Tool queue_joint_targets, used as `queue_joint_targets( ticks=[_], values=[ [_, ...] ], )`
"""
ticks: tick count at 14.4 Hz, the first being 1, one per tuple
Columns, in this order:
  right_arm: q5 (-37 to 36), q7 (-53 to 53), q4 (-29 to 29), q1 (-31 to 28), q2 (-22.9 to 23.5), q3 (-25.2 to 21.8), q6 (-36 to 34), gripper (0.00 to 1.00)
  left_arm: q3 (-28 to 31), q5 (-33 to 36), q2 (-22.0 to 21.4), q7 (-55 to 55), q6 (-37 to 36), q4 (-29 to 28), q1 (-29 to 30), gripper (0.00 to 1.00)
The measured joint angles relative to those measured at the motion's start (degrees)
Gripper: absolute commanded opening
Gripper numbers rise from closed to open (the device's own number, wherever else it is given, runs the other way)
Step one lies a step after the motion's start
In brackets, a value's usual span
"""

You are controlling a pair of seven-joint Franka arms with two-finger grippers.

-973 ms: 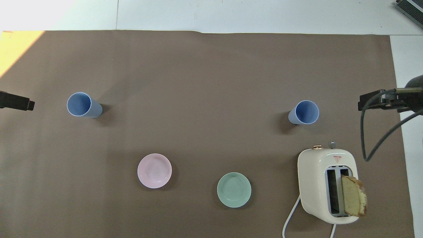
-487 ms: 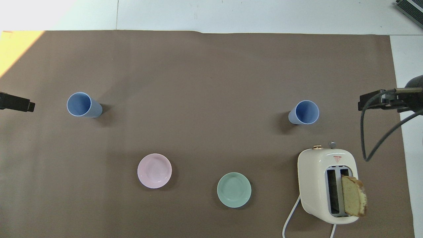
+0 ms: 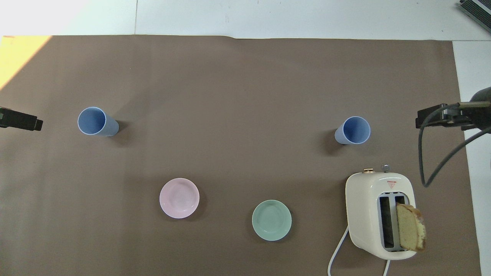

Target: Stack blue cups with both arms

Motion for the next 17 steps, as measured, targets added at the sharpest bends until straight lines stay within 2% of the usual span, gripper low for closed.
queue_joint_targets(
  ticks=[14,17],
  values=[
    [0.00,0.11,0.00,-0.09,0.00,-0.02,0.14,1.00,0.20,0.00,0.00,0.04,0.03,0.00,0.00,1.00],
    [0.02,0.13,0.00,-0.09,0.03,-0.01,1.41,1.00,0.24,0.00,0.01,0.12,2.45,0.00,0.01,1.00]
  ],
)
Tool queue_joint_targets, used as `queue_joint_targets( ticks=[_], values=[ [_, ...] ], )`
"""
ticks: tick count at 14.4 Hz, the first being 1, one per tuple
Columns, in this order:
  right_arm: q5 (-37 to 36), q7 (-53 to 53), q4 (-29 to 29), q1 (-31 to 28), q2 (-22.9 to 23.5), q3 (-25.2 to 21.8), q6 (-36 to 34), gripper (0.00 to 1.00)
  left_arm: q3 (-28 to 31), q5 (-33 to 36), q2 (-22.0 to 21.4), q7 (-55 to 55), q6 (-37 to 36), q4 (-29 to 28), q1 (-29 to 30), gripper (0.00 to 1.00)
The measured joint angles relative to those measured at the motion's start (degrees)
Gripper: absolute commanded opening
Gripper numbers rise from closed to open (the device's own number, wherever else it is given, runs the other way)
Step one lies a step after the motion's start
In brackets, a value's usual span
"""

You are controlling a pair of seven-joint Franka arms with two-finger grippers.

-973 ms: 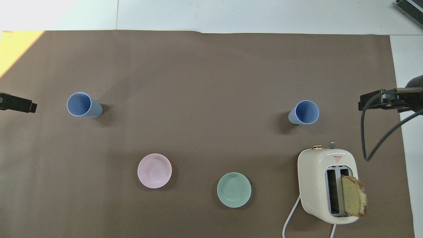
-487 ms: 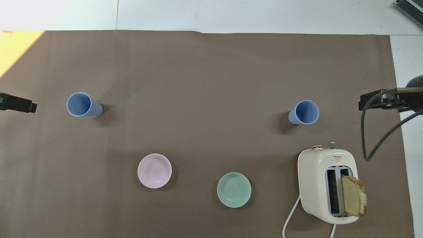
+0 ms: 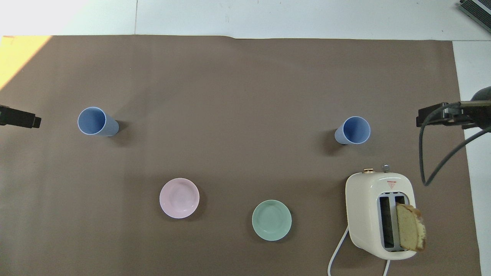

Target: Stack blue cups with both arms

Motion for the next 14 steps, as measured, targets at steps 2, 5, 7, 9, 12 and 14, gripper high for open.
queue_joint_targets(
  ticks=[2,5,7,9,12,14],
  values=[
    [0.06,0.00,0.00,0.05,0.03,0.08,0.72,1.00,0.08,0.00,0.05,0.41,1.42,-0.02,0.00,1.00],
    [0.07,0.00,-0.01,0.14,0.03,0.24,0.65,1.00,0.24,0.03,1.16,1.54,4.82,-1.73,0.20,1.00],
    [0.07,0.00,-0.04,0.14,0.03,0.24,0.44,1.00,0.39,0.03,3.03,2.37,9.84,-4.09,1.31,1.00],
    [0.07,0.00,-0.05,0.14,0.03,0.24,0.33,1.00,0.46,0.03,5.07,2.75,13.06,-5.87,2.03,1.00],
    [0.07,0.00,-0.05,0.14,0.03,0.24,0.28,1.00,0.36,0.02,8.19,2.77,18.74,-9.38,2.18,1.00],
    [0.07,0.00,-0.05,0.14,0.03,0.24,0.28,1.00,0.34,0.01,9.47,2.77,22.55,-12.37,2.18,0.98]
  ],
)
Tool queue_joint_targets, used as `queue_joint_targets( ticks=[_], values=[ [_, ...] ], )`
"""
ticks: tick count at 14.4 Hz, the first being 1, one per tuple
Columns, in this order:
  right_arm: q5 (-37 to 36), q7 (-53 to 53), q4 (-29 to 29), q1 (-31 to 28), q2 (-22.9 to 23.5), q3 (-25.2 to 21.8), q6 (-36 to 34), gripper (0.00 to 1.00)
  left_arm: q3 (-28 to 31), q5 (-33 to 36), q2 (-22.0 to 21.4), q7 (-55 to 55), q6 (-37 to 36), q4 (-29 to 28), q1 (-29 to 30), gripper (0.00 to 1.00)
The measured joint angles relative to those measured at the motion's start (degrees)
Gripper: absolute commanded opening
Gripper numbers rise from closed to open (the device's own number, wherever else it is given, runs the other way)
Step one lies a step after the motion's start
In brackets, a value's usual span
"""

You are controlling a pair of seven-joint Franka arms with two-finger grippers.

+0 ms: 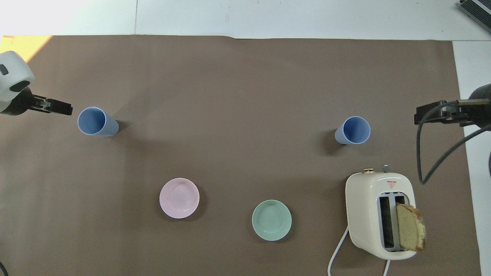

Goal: Stack blue cups with both arms
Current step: 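Reach the left gripper to the blue cup nearest it, then close the left gripper on the blue cup's rim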

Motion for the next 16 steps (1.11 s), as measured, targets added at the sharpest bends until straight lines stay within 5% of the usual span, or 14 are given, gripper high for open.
queue_joint_targets(
  ticks=[6,10,16],
  values=[
    [0.00,0.00,0.00,0.00,0.00,0.00,-0.22,1.00,-0.04,-0.30,1.60,-0.07,9.06,-8.41,0.03,0.80],
    [0.00,0.00,0.00,0.00,0.00,0.00,-0.23,1.00,-0.15,-1.47,1.85,-0.10,13.07,-10.90,0.03,0.00],
    [0.00,0.00,0.00,-0.01,0.00,-0.01,-0.23,1.00,-1.37,-2.08,1.29,-0.10,12.21,-10.80,-0.08,0.00]
  ],
)
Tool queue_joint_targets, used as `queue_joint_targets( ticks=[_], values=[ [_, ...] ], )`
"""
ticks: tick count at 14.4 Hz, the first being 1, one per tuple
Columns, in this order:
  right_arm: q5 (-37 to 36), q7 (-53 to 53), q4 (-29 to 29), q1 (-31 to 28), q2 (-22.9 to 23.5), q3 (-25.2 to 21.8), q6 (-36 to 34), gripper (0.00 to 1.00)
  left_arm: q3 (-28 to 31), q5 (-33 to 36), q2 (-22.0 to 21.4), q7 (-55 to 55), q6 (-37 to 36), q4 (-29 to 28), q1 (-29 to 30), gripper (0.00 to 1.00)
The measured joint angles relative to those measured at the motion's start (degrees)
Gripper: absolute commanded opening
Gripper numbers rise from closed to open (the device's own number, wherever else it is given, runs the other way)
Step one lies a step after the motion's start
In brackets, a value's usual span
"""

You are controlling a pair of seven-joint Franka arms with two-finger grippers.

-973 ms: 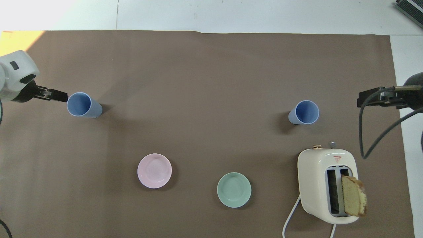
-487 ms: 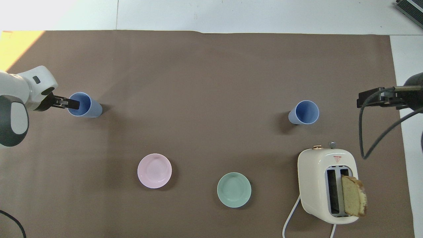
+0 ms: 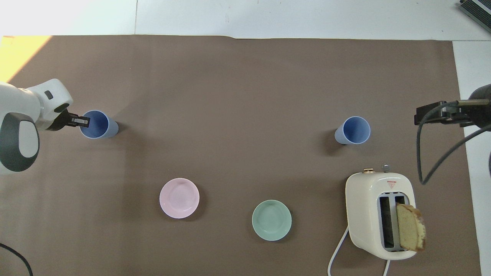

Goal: Stack blue cups with both arms
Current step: 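Close the left gripper on the blue cup's rim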

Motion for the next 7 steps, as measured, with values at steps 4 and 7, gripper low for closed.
queue_joint_targets(
  ticks=[4,7],
  values=[
    [0.00,0.00,0.00,0.00,0.00,0.00,0.00,1.00,-0.45,0.02,-0.69,-1.84,-4.35,3.74,-3.10,0.00],
    [0.00,0.00,0.00,0.00,0.00,0.00,0.00,1.00,-0.70,0.06,-1.21,-11.15,-5.43,4.55,-9.64,0.00]
  ],
)
